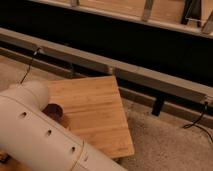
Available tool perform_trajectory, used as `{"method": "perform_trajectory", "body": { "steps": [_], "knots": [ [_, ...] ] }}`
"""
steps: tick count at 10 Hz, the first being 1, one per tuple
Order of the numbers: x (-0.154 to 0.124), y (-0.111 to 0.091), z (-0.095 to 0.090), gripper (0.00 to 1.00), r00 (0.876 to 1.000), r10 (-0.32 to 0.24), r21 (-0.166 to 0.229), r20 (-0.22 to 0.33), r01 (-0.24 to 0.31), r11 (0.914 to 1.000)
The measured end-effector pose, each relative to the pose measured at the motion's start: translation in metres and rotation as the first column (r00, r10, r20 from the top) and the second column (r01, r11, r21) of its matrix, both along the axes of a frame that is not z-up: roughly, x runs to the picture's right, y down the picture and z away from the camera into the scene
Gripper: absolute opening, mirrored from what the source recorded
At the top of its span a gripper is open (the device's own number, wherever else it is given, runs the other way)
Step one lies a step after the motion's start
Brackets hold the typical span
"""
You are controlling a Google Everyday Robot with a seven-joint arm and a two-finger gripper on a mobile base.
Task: Push the eraser across the table
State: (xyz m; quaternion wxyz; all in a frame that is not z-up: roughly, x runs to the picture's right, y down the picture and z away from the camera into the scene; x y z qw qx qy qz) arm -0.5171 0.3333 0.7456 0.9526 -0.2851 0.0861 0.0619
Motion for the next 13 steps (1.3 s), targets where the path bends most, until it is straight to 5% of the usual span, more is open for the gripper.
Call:
{"method": "perform_trajectory", "body": {
  "steps": [2,6,8,9,13],
  "knots": [
    [-0.031,0.0,-0.03,0.0,0.99,0.042,-0.003,0.134,-0.042,0.9991],
    [-0.032,-0.031,-0.068,0.0,0.956,0.119,0.019,0.268,-0.129,0.9915],
    [-0.011,-0.042,-0.066,0.0,0.958,0.136,0.032,0.254,-0.149,0.9883],
    [0.003,-0.045,-0.063,0.0,0.968,0.13,0.043,0.215,-0.142,0.9889],
    [0.022,-0.044,-0.057,0.0,0.996,0.006,0.079,0.089,-0.013,0.9968]
  ]
}}
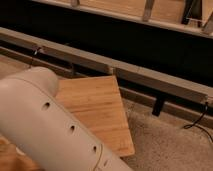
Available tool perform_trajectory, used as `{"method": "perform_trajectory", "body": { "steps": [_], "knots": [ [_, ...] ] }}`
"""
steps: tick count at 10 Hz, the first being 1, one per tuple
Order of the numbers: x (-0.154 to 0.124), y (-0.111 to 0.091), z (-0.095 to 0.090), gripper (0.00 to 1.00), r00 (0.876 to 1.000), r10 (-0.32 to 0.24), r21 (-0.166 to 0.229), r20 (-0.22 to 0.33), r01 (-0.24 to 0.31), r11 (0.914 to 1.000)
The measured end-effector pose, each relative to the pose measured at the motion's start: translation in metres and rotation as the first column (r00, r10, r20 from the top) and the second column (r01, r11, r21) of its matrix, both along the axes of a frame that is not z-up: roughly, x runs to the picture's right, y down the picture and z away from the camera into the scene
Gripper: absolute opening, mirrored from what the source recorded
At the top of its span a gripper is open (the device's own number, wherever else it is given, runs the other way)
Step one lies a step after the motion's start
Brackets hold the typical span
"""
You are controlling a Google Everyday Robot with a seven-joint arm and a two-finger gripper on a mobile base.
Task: Push the eraser across the table
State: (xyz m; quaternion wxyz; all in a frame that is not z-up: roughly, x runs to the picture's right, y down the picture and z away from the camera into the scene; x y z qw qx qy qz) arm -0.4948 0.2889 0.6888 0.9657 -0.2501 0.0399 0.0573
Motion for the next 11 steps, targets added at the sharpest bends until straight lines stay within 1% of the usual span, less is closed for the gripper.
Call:
{"method": "perform_trajectory", "body": {
  "steps": [2,4,6,8,11],
  "knots": [
    [-0.012,0.01,-0.003,0.0,0.998,-0.064,-0.001,-0.01,0.064,0.9979],
    [-0.016,0.026,-0.001,0.0,0.993,-0.117,-0.031,-0.032,0.116,0.9928],
    [-0.021,0.042,0.0,0.0,0.985,-0.166,-0.062,-0.05,0.163,0.9846],
    [-0.029,0.05,0.0,0.0,0.98,-0.191,-0.071,-0.05,0.187,0.9797],
    [-0.046,0.054,0.002,0.0,0.978,-0.206,-0.066,-0.039,0.204,0.9768]
  ]
}}
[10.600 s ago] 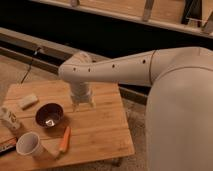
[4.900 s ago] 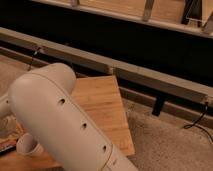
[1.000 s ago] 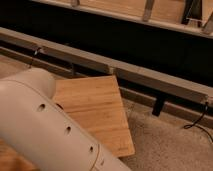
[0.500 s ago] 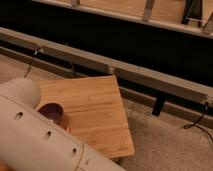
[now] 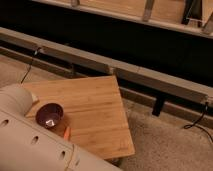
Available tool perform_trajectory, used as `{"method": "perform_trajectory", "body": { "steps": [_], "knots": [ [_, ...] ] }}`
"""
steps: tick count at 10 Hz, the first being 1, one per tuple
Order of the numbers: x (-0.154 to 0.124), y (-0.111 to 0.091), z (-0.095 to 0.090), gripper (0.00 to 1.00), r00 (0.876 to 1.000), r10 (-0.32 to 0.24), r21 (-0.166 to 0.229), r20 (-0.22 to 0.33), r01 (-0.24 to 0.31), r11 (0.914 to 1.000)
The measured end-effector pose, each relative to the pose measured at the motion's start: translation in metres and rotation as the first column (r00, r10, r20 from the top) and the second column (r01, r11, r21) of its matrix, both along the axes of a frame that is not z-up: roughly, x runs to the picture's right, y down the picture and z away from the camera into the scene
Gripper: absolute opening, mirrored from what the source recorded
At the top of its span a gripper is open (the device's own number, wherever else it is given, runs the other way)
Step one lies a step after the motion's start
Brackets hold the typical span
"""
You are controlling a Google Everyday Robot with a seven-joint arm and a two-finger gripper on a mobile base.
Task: Push the eraser across the table
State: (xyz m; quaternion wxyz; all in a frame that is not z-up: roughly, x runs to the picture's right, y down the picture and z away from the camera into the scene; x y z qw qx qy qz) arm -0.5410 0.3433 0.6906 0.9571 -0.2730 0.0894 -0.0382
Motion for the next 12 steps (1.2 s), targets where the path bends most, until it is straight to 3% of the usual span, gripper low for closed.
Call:
{"method": "perform_trajectory", "body": {
  "steps": [5,7,8,9,10,11,12],
  "knots": [
    [-0.009,0.014,0.005,0.0,0.994,-0.082,0.036,-0.066,0.084,0.9958],
    [-0.025,0.017,0.006,0.0,0.997,-0.065,0.052,-0.05,0.067,0.9964],
    [-0.034,0.016,0.007,0.0,0.999,-0.037,0.066,-0.026,0.039,0.9971],
    [-0.052,0.011,0.005,0.0,0.999,0.024,0.089,0.036,-0.027,0.9957],
    [-0.068,0.004,-0.002,0.0,0.99,0.085,0.107,0.108,-0.097,0.9896],
    [-0.08,-0.005,-0.014,0.0,0.972,0.143,0.117,0.185,-0.166,0.9791],
    [-0.09,-0.015,-0.029,0.0,0.942,0.202,0.12,0.269,-0.241,0.9631]
  ]
}}
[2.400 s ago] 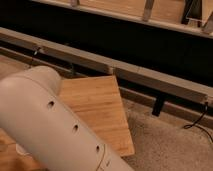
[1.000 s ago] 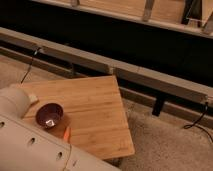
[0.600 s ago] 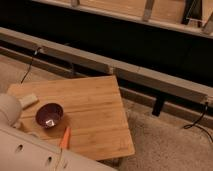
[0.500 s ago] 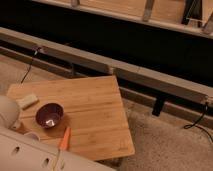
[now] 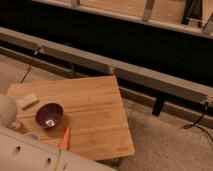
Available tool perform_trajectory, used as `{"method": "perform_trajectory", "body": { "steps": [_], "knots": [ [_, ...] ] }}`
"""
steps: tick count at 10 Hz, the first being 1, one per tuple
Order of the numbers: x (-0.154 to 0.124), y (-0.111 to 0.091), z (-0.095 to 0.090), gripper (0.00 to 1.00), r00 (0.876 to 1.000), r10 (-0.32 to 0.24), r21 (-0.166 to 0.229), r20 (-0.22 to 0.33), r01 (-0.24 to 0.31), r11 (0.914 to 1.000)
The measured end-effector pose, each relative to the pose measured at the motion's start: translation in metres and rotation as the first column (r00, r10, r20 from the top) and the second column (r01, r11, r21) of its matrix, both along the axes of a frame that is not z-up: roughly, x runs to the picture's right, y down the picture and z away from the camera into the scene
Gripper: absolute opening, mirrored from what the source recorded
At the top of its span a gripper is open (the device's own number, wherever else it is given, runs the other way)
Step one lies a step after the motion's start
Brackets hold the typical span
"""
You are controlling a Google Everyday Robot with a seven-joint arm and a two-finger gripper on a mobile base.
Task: Push the eraser across the table
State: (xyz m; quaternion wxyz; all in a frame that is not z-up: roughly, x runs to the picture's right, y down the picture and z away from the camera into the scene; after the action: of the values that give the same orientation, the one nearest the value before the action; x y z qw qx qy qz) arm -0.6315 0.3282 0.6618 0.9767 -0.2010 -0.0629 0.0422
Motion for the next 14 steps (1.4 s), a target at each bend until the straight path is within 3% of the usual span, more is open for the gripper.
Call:
{"method": "perform_trajectory", "body": {
  "steps": [1,2,4,6,7,9,10,11,12,13,14],
  "knots": [
    [-0.005,-0.009,-0.013,0.0,0.997,0.05,0.014,0.065,-0.051,0.9986],
    [-0.007,-0.022,-0.035,0.0,0.98,0.121,0.03,0.159,-0.127,0.9915],
    [0.011,-0.045,-0.068,0.0,0.94,0.211,0.052,0.267,-0.233,0.9711],
    [0.045,-0.061,-0.087,0.0,0.916,0.263,0.072,0.302,-0.297,0.9522],
    [0.061,-0.065,-0.089,0.0,0.915,0.275,0.085,0.296,-0.312,0.9464],
    [0.1,-0.07,-0.083,0.0,0.929,0.283,0.116,0.239,-0.316,0.9415],
    [0.113,-0.067,-0.079,0.0,0.939,0.278,0.122,0.202,-0.305,0.9444],
    [0.125,-0.061,-0.072,0.0,0.953,0.261,0.124,0.157,-0.281,0.9517],
    [0.139,-0.048,-0.06,0.0,0.972,0.222,0.113,0.076,-0.23,0.9667],
    [0.143,-0.039,-0.053,0.0,0.98,0.197,0.1,0.035,-0.2,0.9747],
    [0.147,-0.02,-0.038,0.0,0.989,0.137,0.055,-0.056,-0.134,0.9894]
  ]
}}
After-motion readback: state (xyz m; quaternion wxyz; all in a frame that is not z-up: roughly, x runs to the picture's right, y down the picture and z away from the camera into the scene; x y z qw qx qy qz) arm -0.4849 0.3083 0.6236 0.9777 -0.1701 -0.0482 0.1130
